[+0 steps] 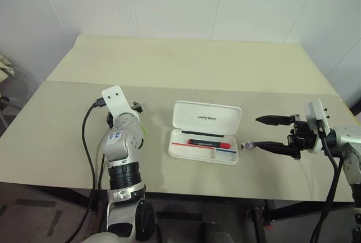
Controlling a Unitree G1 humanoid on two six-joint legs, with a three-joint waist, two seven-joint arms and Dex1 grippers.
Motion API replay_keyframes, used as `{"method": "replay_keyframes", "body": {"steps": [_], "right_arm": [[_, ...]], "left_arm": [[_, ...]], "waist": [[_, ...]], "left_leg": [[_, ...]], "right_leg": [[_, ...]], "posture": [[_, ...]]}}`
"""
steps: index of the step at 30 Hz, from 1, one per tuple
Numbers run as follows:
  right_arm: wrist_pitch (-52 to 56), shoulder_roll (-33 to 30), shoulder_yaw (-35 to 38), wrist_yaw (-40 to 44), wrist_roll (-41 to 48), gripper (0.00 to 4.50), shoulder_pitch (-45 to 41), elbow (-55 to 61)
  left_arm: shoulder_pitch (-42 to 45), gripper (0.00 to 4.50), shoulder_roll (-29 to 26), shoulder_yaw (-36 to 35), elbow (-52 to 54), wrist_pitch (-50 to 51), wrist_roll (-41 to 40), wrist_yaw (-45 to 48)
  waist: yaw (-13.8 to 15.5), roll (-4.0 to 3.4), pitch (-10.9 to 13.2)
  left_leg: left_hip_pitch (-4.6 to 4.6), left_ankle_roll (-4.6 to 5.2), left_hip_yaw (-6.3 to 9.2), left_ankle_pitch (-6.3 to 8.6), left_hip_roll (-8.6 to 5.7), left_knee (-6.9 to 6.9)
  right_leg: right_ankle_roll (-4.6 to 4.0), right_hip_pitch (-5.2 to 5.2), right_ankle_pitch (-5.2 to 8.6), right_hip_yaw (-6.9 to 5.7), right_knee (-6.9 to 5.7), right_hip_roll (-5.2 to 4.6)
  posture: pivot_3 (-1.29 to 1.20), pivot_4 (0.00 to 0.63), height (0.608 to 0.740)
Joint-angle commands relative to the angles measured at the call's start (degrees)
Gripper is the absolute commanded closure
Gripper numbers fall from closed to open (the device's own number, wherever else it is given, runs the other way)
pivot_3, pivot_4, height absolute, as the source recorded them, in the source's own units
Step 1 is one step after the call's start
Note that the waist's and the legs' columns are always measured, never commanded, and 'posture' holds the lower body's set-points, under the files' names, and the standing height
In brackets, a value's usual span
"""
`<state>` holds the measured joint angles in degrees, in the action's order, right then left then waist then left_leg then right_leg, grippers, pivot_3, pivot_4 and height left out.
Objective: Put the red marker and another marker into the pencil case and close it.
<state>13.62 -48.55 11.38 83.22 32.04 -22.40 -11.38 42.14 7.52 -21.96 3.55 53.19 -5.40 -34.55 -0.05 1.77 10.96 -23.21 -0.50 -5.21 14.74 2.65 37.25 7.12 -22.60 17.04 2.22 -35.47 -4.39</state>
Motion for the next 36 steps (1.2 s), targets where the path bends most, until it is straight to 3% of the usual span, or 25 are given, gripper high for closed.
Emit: {"method": "replay_keyframes", "body": {"steps": [1,13,18,25,33,36], "right_arm": [[-0.13,-1.48,1.76,1.20,0.97,0.00,0.31,1.57],[-0.32,-1.16,1.94,0.07,0.74,0.00,0.85,2.24],[-0.30,-0.94,2.05,-0.43,0.83,0.00,1.14,2.70],[-0.61,-0.74,2.27,-1.03,0.72,0.00,1.24,2.73],[-0.93,-0.33,1.75,-1.69,0.55,0.00,0.57,2.53],[-0.97,-0.29,1.71,-1.87,0.52,0.00,0.47,2.53]], "left_arm": [[-0.57,0.02,9.98,0.15,0.24,2.17,-3.21,-1.85],[0.19,0.02,9.41,-2.87,-2.92,14.28,-8.76,-6.58],[1.11,1.50,9.20,-3.94,-3.87,17.27,-9.64,-6.92],[1.89,3.41,7.72,-4.43,-5.13,15.63,-10.56,-7.48],[3.16,3.42,2.65,-2.92,-10.51,11.39,-10.20,-4.42],[3.58,3.42,1.56,-2.66,-12.56,10.15,-9.97,-3.46]], "waist": [[0.00,0.00,0.00],[-0.06,-0.15,-0.09],[-0.01,-0.60,-0.35],[-0.07,-0.64,-0.38],[0.16,-0.62,-0.38],[0.18,-0.62,-0.38]], "left_leg": [[0.00,-0.04,0.00,-0.02,0.00,0.00],[0.05,-0.19,-0.02,-0.06,-0.01,-0.02],[0.16,-0.21,-0.05,-0.04,-0.04,-0.01],[0.29,-0.21,-0.02,-0.03,-0.06,0.00],[0.81,-0.27,0.12,0.15,-0.12,0.00],[0.93,-0.22,0.18,0.12,-0.13,-0.03]], "right_leg": [[0.00,0.00,0.00,0.00,0.01,0.00],[-0.01,0.05,0.00,0.01,0.07,0.01],[0.00,0.16,0.01,0.02,0.13,0.01],[0.00,0.27,0.00,0.03,0.10,0.01],[-0.04,0.88,0.00,-0.05,0.21,0.00],[-0.53,1.25,0.07,-0.13,0.77,-0.04]], "posture": [[0.00,0.150,0.740],[0.00,0.150,0.740],[0.00,0.150,0.740],[0.00,0.150,0.740],[0.00,0.150,0.740],[0.00,0.150,0.740]]}}
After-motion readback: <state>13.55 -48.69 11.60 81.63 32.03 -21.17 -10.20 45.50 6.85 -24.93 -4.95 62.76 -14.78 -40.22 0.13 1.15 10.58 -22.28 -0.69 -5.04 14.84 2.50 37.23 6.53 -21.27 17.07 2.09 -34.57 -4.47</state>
